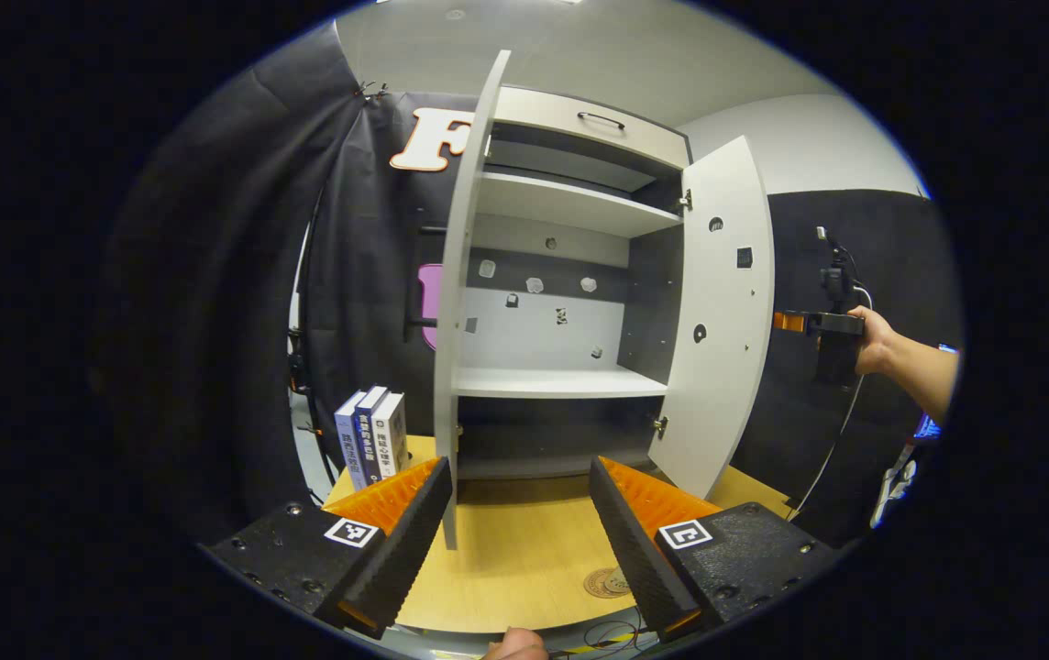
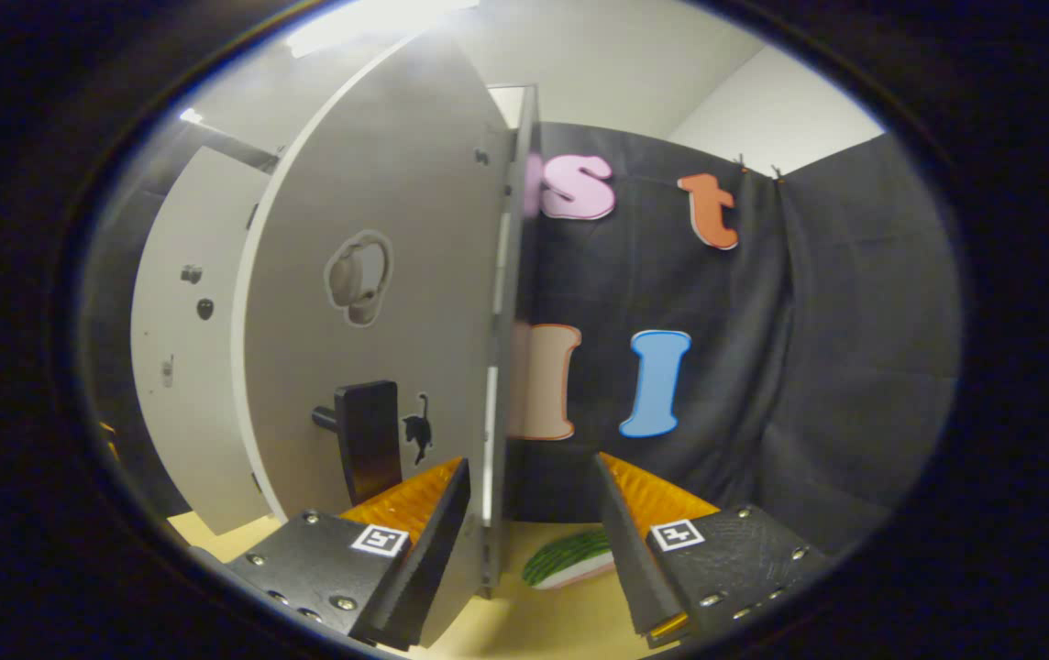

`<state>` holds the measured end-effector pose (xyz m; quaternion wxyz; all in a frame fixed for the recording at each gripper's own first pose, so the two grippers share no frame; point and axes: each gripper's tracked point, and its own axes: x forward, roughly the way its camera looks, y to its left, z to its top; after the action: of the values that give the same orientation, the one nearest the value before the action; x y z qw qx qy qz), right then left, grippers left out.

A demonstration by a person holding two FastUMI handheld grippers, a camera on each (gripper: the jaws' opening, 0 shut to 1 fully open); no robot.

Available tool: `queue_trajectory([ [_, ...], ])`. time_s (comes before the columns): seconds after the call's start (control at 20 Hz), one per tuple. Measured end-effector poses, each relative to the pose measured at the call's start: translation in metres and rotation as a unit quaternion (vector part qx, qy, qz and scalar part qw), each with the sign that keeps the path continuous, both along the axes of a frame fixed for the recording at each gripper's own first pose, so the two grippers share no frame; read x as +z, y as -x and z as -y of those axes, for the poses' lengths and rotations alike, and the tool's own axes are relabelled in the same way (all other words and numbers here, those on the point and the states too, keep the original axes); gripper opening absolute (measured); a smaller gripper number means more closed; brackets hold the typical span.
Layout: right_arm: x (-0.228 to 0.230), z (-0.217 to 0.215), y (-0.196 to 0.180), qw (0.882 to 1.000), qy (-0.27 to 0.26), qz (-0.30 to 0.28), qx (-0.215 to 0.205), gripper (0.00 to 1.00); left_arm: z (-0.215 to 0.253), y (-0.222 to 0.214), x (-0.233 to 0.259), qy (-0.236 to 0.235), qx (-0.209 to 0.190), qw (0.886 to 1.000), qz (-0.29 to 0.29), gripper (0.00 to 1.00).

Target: Grasp the bottle in the cabinet with the left hand and place it on the coaster, then close the right door with the right hand and the left door with the left hand.

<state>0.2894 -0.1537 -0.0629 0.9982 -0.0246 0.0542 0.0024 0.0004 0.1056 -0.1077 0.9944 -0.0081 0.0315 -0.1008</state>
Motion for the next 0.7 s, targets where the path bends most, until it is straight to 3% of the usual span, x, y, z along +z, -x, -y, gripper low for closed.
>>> queue_trajectory([
  [0.15, 0.009, -0.019, -0.008, 1.0, -0.011, 0.007, -0.014, 0.81, -0.016, 0.0, 0.013, -0.002, 0.01, 1.0, 0.003, 0.95],
  [0.25, 0.012, -0.026, -0.014, 0.999, -0.032, 0.018, -0.024, 0.78, -0.032, 0.004, 0.014, -0.009, 0.026, 1.0, 0.007, 0.95],
  [0.4, 0.012, -0.039, -0.019, 0.999, -0.043, 0.02, -0.019, 0.82, -0.052, 0.004, 0.014, -0.011, 0.046, 0.999, 0.008, 0.95],
  [0.45, 0.012, -0.044, -0.021, 0.999, -0.042, 0.018, -0.017, 0.82, -0.057, 0.002, 0.013, -0.008, 0.051, 0.999, 0.006, 0.91],
  [0.55, 0.012, -0.055, -0.024, 0.999, -0.04, 0.019, -0.013, 0.81, -0.07, -0.002, 0.01, -0.002, 0.065, 0.998, 0.0, 0.95],
  [0.6, 0.014, -0.063, -0.024, 0.999, -0.043, 0.022, -0.006, 0.81, -0.073, -0.004, 0.011, 0.0, 0.069, 0.998, -0.002, 0.91],
  [0.7, 0.016, -0.077, -0.027, 0.998, -0.061, 0.024, 0.01, 0.82, -0.084, -0.007, 0.012, -0.004, 0.079, 0.997, -0.003, 0.96],
])
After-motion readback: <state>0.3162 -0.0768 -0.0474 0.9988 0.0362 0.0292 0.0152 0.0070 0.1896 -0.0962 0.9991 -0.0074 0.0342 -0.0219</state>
